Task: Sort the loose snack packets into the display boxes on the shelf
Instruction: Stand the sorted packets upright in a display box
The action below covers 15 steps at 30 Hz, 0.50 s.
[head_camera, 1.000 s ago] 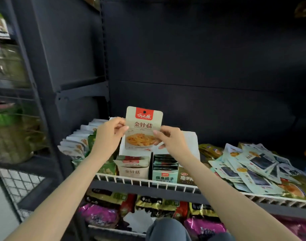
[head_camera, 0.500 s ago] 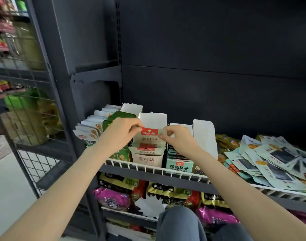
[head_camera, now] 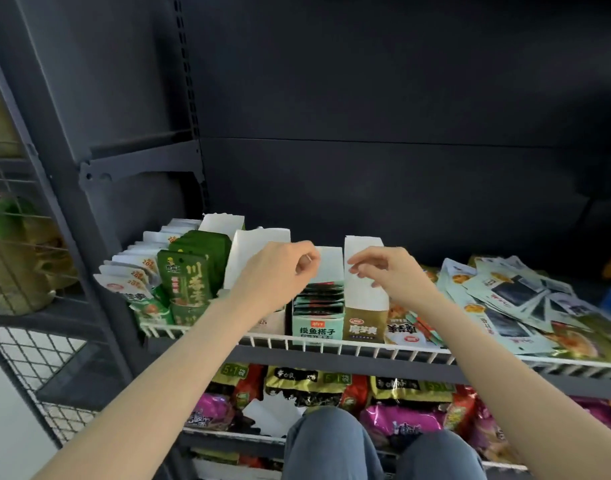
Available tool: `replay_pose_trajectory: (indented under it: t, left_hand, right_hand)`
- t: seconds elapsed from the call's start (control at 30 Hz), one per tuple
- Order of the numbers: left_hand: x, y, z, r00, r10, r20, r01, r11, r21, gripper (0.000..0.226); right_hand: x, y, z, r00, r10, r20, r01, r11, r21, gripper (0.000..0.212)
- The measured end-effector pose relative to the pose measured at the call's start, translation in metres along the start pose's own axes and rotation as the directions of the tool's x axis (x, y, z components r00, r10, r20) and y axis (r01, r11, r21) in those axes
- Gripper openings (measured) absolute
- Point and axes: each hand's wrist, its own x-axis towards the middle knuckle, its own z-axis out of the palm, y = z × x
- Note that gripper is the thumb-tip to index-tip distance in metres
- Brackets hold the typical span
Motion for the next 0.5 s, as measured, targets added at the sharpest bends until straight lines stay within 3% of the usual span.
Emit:
replay_pose_trajectory:
  t: [0.17,0.33,0.5]
  left_hand:
    - [0.037,0.068,0.057,0.996,0.088,0.01,-0.086,0.989,-0.119,0.026]
    - [0.079,0.115,0.13,0.977,0.106,0.185,-0.088,0.991,-0.104,0.042]
    - [0.112,0.127,0.192,0.903,0.076,0.423,-0.039,0.995,-0.095,0.064]
  right_hand:
    - [-0.022,0.06,-0.048,0.949,0.162,-0.27,-0.204,0.97,-0.134,0.023]
    - [-0.033,0.129,-0.092,0.879,0.374,-0.297,-0.465,0.811,-0.355,0.057]
    - [-0.03,0.173,-0.125,0.801,0.513,-0.309,-0.599,0.689,-0.408,0.089]
